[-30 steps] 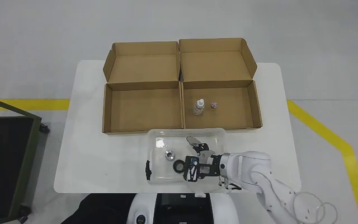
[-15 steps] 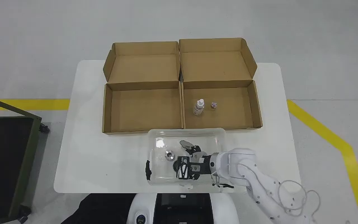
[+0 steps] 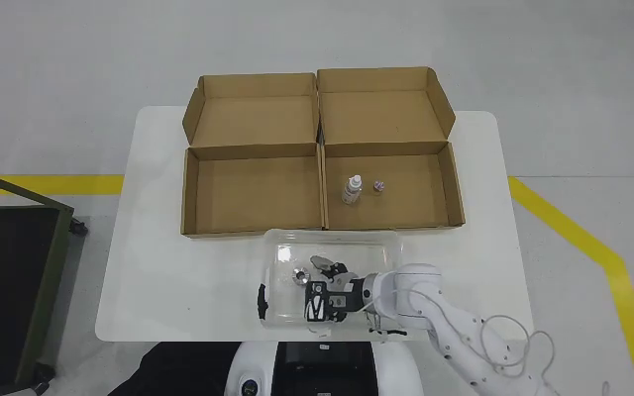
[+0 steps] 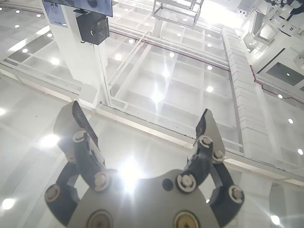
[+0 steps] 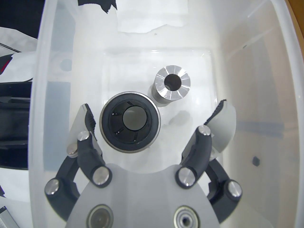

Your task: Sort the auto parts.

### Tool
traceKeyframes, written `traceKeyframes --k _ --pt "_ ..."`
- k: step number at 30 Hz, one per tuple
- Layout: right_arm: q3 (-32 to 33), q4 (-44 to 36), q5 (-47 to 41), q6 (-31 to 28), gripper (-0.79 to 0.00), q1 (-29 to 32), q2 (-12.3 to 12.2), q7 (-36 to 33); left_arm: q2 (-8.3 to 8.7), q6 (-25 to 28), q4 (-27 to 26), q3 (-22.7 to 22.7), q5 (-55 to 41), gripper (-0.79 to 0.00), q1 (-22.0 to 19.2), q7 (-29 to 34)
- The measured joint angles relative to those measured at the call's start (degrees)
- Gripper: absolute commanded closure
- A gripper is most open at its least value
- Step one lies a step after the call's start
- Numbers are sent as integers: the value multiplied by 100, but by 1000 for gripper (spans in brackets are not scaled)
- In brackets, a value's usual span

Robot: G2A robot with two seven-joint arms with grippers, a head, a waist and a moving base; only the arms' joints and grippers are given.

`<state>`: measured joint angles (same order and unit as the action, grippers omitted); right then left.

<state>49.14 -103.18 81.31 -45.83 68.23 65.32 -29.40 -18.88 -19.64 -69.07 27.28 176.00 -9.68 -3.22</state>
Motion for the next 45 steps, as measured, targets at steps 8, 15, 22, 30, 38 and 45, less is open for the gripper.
traceKeyframes --k 8,15,22,30,38,45 --pt "85 9 -100 23 -166 -50 -16 -51 0 0 0 0 0 -785 0 0" --pt "184 41 -254 21 0 -35 -39 27 0 0 0 0 0 -785 0 0" --pt "419 78 -446 31 0 -10 -84 167 0 0 0 0 0 -785 0 0" --pt "979 -233 -752 -129 0 226 -211 474 0 0 0 0 0 -785 0 0" --pt "1632 -573 -1388 -586 0 578 -346 1142 0 0 0 0 0 -785 0 0" --pt "1940 -489 -2029 -835 0 608 -361 2317 0 0 0 0 0 -785 0 0"
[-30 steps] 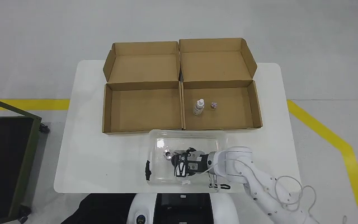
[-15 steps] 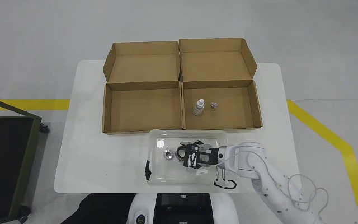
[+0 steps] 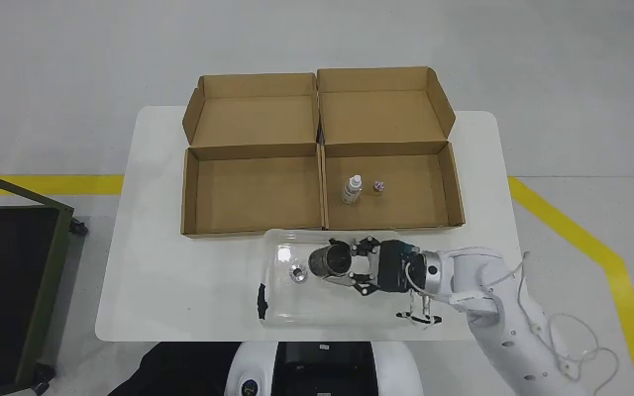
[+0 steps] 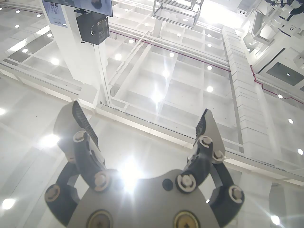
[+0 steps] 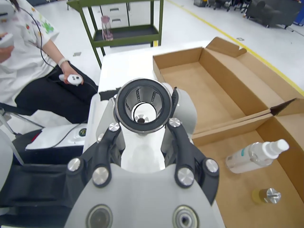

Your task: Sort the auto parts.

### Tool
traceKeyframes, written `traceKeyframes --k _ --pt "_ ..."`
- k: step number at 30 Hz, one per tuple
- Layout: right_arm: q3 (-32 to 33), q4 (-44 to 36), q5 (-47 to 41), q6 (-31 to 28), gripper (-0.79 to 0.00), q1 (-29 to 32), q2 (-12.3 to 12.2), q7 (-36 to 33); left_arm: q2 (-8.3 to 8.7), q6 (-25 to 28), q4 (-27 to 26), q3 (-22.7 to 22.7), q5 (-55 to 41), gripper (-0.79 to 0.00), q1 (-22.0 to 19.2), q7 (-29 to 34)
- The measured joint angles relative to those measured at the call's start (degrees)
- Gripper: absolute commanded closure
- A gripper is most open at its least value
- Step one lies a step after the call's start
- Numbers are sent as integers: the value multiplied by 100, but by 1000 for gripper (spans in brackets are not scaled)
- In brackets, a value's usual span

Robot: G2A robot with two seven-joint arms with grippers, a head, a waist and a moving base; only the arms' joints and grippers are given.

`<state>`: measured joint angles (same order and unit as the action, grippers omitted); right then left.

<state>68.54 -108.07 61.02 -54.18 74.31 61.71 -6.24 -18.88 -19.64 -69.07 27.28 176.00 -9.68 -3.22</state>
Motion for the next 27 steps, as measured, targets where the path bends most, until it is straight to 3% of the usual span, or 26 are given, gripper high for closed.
traceKeyframes --k 12,27 --pt "327 -347 -773 13 0 -123 11 892 0 0 0 0 0 -785 0 0" --pt "478 -496 -1451 453 0 -109 62 1362 0 0 0 0 0 -785 0 0"
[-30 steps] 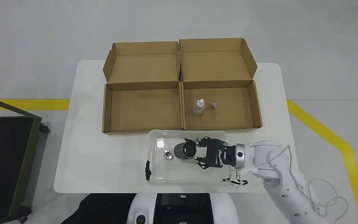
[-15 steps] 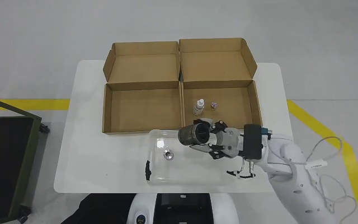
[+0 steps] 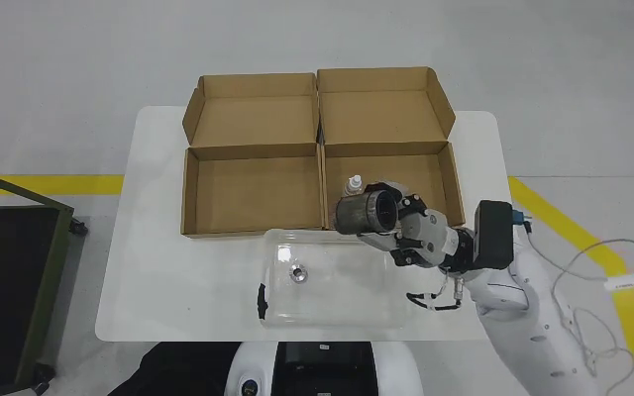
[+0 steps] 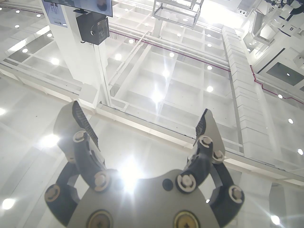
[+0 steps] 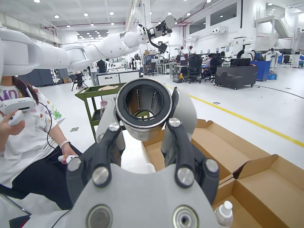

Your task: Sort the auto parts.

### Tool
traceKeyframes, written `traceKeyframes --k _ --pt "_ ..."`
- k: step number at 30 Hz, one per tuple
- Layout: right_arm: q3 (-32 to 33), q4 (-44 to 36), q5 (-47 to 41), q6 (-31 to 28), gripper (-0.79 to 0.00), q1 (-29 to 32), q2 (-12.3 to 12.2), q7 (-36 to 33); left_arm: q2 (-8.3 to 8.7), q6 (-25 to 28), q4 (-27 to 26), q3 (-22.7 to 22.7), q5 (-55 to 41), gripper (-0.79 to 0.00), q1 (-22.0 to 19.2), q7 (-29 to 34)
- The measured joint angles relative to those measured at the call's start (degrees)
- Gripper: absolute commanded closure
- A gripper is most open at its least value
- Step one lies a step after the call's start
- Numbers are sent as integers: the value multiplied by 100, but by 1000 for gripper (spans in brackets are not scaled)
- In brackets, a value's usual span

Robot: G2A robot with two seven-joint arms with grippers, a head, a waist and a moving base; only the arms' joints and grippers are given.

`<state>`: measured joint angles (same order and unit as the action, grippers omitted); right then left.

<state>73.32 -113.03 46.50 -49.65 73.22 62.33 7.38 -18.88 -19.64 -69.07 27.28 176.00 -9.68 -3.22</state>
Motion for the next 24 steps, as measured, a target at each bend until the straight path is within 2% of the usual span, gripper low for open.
traceKeyframes --k 8,14,24 --pt "-18 -44 -46 149 0 23 26 3 0 0 0 0 0 -785 0 0" --pt "-169 -10 292 385 0 -58 50 -313 0 0 0 0 0 -785 0 0" --pt "-1134 332 1302 911 0 -513 184 -1155 0 0 0 0 0 -785 0 0"
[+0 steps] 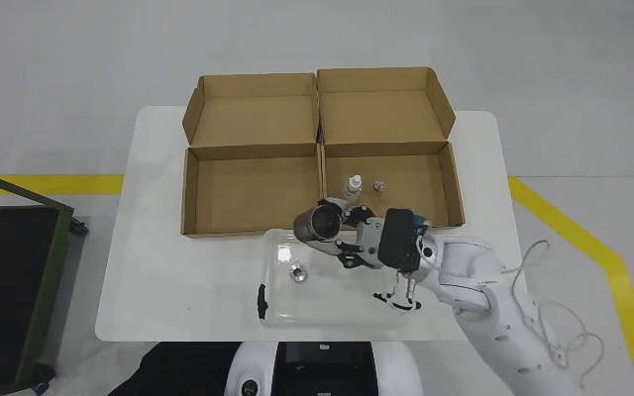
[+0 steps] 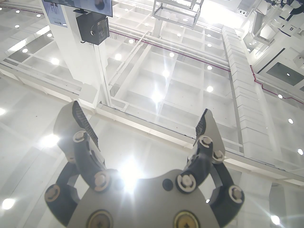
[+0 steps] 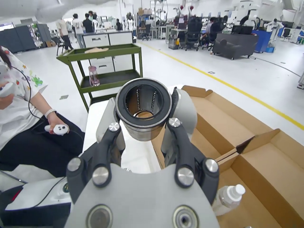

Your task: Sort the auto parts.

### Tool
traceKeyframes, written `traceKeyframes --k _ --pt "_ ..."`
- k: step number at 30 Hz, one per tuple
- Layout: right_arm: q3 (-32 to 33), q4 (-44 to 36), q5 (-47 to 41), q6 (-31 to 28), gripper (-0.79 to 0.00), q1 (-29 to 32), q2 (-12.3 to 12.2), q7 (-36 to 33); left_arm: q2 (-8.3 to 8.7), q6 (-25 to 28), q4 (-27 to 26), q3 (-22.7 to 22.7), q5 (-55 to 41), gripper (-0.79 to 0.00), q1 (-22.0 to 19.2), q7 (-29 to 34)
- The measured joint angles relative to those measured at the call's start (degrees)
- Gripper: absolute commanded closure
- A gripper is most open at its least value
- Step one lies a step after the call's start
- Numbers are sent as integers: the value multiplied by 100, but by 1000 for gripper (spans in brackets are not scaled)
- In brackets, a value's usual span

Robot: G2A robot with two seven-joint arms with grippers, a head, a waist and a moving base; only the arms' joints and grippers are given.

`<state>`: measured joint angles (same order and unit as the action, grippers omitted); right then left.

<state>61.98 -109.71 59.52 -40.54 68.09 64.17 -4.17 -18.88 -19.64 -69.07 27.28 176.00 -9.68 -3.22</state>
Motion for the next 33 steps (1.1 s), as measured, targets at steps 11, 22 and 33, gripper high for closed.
traceKeyframes --k 11,22,33 --pt "-696 708 538 880 0 -742 210 -608 0 0 0 0 0 -785 0 0" --pt "-1401 1437 866 1580 0 -1620 501 -1460 0 0 0 0 0 -785 0 0" --pt "-1915 2152 1014 1796 0 -2265 778 -2062 0 0 0 0 0 -785 0 0"
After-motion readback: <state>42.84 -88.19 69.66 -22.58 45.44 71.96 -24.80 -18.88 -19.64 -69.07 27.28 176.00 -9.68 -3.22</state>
